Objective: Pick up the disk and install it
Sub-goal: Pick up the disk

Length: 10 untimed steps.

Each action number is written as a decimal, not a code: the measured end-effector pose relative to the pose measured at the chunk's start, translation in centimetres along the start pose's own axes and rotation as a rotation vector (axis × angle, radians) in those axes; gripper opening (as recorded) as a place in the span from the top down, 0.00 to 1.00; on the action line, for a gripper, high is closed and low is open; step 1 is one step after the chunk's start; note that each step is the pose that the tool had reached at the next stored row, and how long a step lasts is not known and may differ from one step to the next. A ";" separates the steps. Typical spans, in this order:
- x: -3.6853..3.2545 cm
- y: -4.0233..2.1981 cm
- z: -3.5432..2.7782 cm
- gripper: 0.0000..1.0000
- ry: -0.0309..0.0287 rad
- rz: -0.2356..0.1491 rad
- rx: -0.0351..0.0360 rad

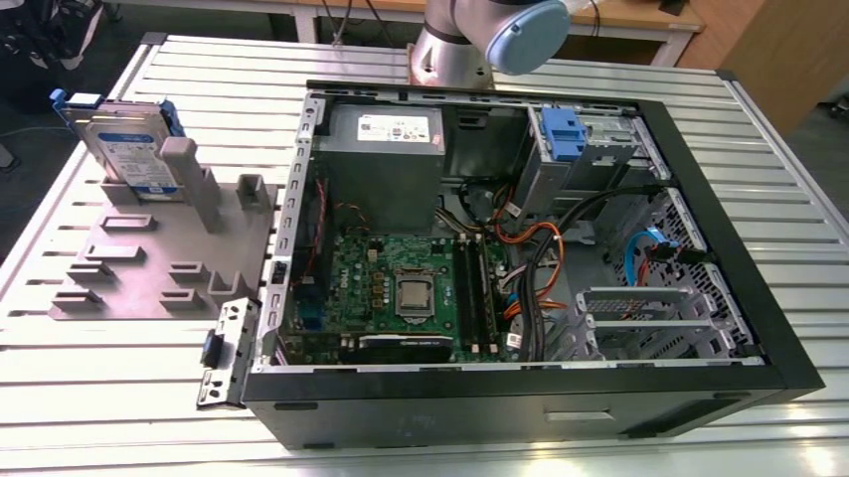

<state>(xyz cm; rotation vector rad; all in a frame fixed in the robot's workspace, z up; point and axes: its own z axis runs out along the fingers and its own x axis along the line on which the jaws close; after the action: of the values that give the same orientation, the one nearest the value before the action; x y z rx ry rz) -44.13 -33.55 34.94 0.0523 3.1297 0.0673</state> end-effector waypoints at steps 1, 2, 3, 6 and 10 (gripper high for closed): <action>0.00 0.00 0.00 0.89 -0.0001 0.000 -0.0001; 0.00 0.00 0.00 0.89 0.0000 0.000 0.0000; 0.00 0.00 0.00 0.89 0.0000 0.000 0.0000; 0.00 0.00 0.00 0.89 -0.0001 -0.001 -0.0001; 0.00 0.00 0.00 0.89 0.0002 -0.006 -0.0001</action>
<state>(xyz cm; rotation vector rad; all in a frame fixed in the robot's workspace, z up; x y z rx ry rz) -44.13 -33.55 34.94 0.0432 3.1299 0.0674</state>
